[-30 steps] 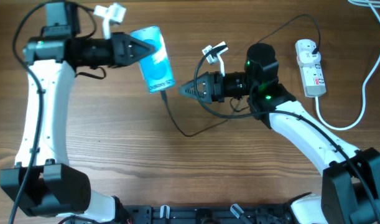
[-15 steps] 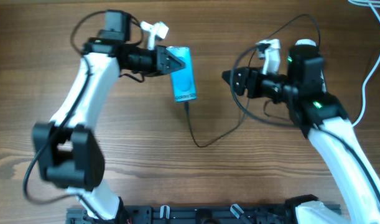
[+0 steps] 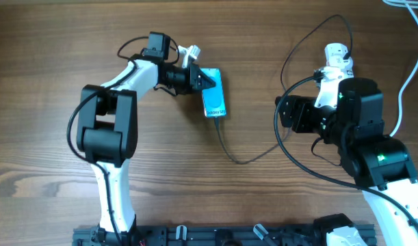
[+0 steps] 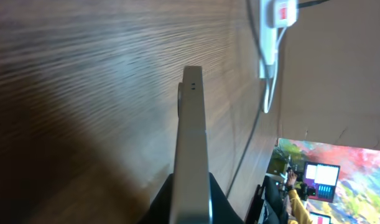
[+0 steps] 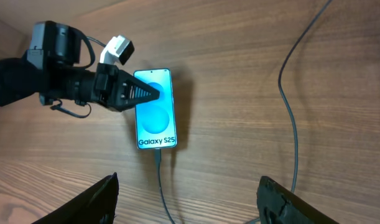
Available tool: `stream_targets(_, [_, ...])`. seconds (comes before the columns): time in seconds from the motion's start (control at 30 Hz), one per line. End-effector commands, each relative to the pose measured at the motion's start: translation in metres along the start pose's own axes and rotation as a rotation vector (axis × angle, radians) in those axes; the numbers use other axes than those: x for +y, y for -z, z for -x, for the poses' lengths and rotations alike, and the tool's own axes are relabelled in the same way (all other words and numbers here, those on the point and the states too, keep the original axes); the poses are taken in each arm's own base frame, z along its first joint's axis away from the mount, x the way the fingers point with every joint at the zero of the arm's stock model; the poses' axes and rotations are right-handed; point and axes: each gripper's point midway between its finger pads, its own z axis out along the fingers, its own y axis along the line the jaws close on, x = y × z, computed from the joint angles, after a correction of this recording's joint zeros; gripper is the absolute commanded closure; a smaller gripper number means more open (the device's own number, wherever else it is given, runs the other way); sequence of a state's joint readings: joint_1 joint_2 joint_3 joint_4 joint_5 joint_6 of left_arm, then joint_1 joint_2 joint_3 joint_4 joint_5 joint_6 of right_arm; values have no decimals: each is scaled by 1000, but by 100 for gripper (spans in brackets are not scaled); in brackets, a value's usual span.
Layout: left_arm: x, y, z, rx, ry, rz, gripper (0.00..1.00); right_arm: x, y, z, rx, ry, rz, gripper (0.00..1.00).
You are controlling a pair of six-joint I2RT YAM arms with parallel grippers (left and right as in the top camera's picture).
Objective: Plug charger to phone and switch on socket
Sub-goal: 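Lower the phone with the left gripper and move the right arm toward the power strip, then lay the phone flat on the table and open the left gripper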
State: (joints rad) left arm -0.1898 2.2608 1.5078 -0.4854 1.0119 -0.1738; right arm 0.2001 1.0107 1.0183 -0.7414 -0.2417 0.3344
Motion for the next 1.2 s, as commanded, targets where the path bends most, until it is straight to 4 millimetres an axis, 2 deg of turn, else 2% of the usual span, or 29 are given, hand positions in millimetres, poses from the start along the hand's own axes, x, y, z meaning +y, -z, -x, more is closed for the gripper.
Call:
stream_targets(0.0, [9, -9, -8, 30, -3, -36, 96, -4, 0, 0, 6, 18, -27, 28])
stream_targets(0.3, [39, -20, -15, 46, 38, 57, 93, -6, 0, -4, 22, 14, -32, 27])
stream_targets(0.6, [54, -28, -18, 47, 62, 174, 89, -8, 0, -5, 22, 13, -48, 22])
stream_targets(0.77, [61, -26, -19, 47, 72, 216, 86, -9, 0, -5, 25, 12, -49, 21])
stream_targets(1.17, [97, -14, -33, 55, 182, 446, 81, -9, 0, -6, 29, 11, -50, 21])
